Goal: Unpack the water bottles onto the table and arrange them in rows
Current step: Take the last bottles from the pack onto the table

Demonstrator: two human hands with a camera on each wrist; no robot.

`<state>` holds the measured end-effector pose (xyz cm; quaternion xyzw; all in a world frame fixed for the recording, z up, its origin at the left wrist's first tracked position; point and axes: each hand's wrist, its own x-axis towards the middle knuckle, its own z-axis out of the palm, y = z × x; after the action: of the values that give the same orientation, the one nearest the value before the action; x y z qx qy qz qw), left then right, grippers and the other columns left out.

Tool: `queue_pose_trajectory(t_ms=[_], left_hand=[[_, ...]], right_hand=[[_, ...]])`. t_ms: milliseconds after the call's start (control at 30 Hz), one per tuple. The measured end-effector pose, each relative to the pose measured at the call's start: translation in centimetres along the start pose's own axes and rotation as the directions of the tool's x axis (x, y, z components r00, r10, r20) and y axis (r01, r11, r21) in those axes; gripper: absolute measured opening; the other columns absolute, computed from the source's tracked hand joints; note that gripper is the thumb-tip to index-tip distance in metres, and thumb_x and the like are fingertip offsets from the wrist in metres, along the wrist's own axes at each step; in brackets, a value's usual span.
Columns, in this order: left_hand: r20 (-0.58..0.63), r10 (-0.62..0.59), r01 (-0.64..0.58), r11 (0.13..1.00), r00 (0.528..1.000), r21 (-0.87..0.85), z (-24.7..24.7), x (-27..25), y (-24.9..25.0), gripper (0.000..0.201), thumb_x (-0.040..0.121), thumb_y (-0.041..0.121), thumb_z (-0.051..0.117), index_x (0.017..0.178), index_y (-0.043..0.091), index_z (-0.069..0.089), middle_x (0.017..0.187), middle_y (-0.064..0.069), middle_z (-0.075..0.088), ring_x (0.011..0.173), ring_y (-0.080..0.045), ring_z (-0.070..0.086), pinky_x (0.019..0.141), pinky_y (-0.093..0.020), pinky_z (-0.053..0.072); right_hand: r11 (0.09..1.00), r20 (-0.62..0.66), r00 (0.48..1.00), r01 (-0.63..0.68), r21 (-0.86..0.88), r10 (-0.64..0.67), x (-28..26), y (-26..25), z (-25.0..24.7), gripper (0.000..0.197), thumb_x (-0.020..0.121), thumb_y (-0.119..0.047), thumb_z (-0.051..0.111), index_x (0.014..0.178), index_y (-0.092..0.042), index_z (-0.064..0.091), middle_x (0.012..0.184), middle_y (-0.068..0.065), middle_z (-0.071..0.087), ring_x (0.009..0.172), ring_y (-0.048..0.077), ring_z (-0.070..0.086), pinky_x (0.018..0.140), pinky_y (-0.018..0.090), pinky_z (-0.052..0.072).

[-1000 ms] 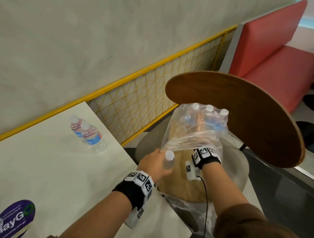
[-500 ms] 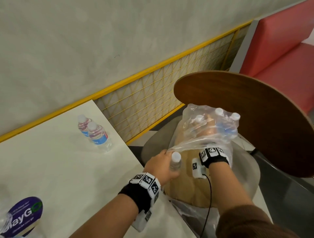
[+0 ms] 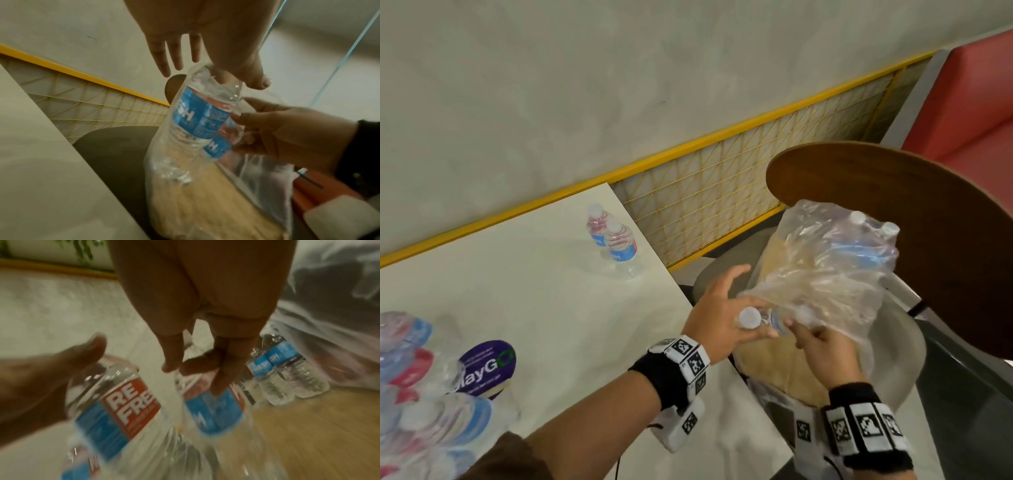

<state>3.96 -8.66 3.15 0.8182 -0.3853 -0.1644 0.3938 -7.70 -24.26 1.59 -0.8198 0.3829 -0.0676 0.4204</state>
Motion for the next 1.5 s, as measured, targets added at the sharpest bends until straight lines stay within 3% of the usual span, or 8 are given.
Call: queue_pose_trajectory(t_ms=[200,600,800,967,1100,1167,1333,1500], left_hand=[[-0.026,-0.156,0.154,0.985,0.987,-0.077,-5.0,-7.5,-0.2,0.047,0.068,0.056,0.074,0.104,0.026,0.069,0.111,0.017,0.062,0.100,-0.001,0.060,0.091,-0.028,0.050],[0.154,-0.523,0.431,0.809,0.839,0.401,-11.1,-21.3,-5.4,0.047,0.083,0.042,0.065,0.122,0.018,0.059,0.120,-0.005,0.063,0.111,-0.025,0.058,0.092,-0.036,0.048],[0.070,-0.439,0.344,0.784,0.896,0.517,-17.5,-24.1,-5.6,0.048,0.089,0.047,0.055,0.131,0.024,0.051,0.135,-0.002,0.049,0.126,-0.024,0.047,0.100,-0.036,0.041],[0.056,-0.548,0.343,0.597,0.835,0.725,-23.2,-24.4,-8.9,0.055,0.088,0.047,0.055,0.138,0.025,0.042,0.140,-0.006,0.039,0.128,-0.031,0.037,0.097,-0.042,0.040],[0.231,-0.622,0.273,0.605,0.748,0.748,-25.0,-24.6,-10.4,0.016,0.093,0.025,0.053,0.108,0.023,0.056,0.101,-0.006,0.058,0.089,-0.020,0.056,0.076,-0.020,0.043],[0.294,-0.603,0.191,0.610,0.742,0.769,-25.6,-24.5,-10.6,0.038,0.092,0.020,0.057,0.130,0.016,0.055,0.129,-0.005,0.058,0.115,-0.022,0.055,0.087,-0.022,0.040],[0.352,-0.564,0.111,0.628,0.747,0.770,-26.2,-24.9,-11.2,0.049,0.089,0.009,0.059,0.137,0.018,0.050,0.140,-0.002,0.052,0.124,-0.022,0.050,0.075,-0.015,0.032],[0.109,-0.368,0.257,0.803,0.923,0.537,-27.3,-28.6,-13.1,0.051,0.092,0.030,0.054,0.140,0.027,0.041,0.143,0.000,0.046,0.128,-0.021,0.045,0.098,-0.028,0.035]], right_hand=[[0.969,0.410,0.894,0.233,-0.083,-0.180,-4.3,-1.9,-1.9,0.025,0.080,-0.034,0.071,0.098,-0.046,0.058,0.097,-0.018,0.063,0.066,0.010,0.065,0.065,0.027,0.055],[0.907,0.618,0.704,0.420,0.035,-0.349,-15.8,-9.1,13.6,0.032,0.086,-0.027,0.065,0.112,-0.034,0.049,0.080,-0.013,0.058,0.062,0.014,0.050,0.057,0.009,0.041],[0.985,0.705,0.706,0.157,-0.065,-0.066,-17.2,-8.7,17.6,0.095,0.073,-0.053,0.072,0.145,-0.041,0.011,0.136,-0.003,0.040,0.127,0.021,0.044,0.088,0.033,0.047],[0.983,0.759,0.650,-0.158,0.093,0.032,-19.7,-8.3,22.2,0.091,0.066,-0.046,0.080,0.136,-0.042,0.024,0.135,0.000,0.049,0.099,0.026,0.066,0.075,0.035,0.059],[0.950,0.745,0.667,-0.242,0.200,0.013,-21.0,-9.8,25.8,0.077,0.073,-0.040,0.078,0.131,-0.041,0.027,0.131,0.002,0.051,0.096,0.030,0.067,0.077,0.038,0.059],[0.933,0.724,0.690,-0.271,0.237,0.016,-21.8,-10.5,27.2,0.076,0.073,-0.040,0.078,0.131,-0.040,0.028,0.129,0.003,0.052,0.095,0.030,0.068,0.076,0.038,0.059],[0.937,0.744,0.668,-0.261,0.234,0.000,-23.1,-11.7,29.1,0.082,0.076,-0.032,0.077,0.135,-0.041,0.021,0.128,0.004,0.053,0.102,0.029,0.064,0.078,0.036,0.058],[0.968,0.756,0.654,-0.204,0.148,0.022,-23.2,-11.5,29.5,0.086,0.075,-0.027,0.079,0.133,-0.042,0.018,0.123,-0.004,0.049,0.100,0.023,0.061,0.075,0.035,0.056]])
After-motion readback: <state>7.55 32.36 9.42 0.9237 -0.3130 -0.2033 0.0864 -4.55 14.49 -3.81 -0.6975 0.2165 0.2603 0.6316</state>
